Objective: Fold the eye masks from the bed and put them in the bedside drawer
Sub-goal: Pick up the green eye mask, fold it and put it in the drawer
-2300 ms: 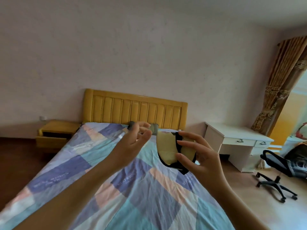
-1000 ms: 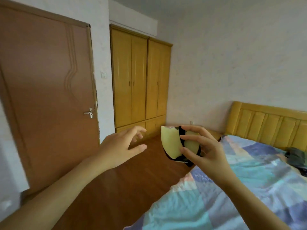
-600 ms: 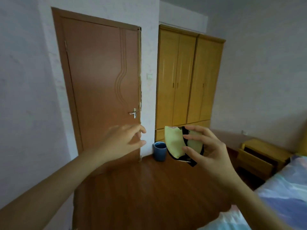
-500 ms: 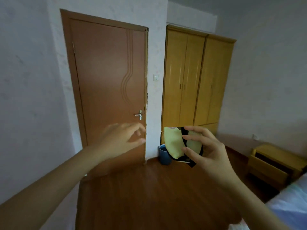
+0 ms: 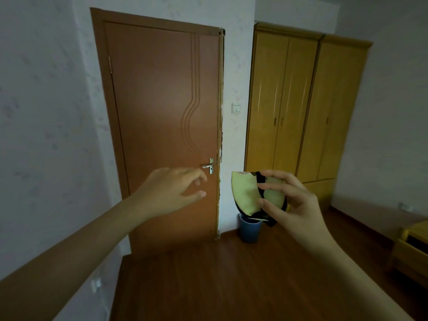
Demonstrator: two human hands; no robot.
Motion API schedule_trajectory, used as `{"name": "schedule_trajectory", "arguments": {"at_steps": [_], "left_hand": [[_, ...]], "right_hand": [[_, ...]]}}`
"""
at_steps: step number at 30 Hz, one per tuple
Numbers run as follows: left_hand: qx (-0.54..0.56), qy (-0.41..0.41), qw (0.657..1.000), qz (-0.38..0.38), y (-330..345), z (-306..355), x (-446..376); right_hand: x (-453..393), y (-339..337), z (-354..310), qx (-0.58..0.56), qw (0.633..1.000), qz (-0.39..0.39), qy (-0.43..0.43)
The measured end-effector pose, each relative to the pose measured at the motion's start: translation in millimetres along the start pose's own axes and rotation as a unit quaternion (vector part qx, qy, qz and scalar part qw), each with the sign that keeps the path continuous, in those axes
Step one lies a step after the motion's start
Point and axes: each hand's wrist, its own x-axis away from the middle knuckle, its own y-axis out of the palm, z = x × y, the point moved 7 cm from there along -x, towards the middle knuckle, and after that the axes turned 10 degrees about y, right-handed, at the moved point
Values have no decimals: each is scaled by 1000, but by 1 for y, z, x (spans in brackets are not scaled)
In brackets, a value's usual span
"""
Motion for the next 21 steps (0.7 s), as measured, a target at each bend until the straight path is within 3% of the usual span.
{"name": "schedule_trajectory", "arguments": {"at_steps": [21], "left_hand": [[44,161,986,-13,133,-200,-220]], "right_hand": [[-202,43,153,95,992,74,45]]}}
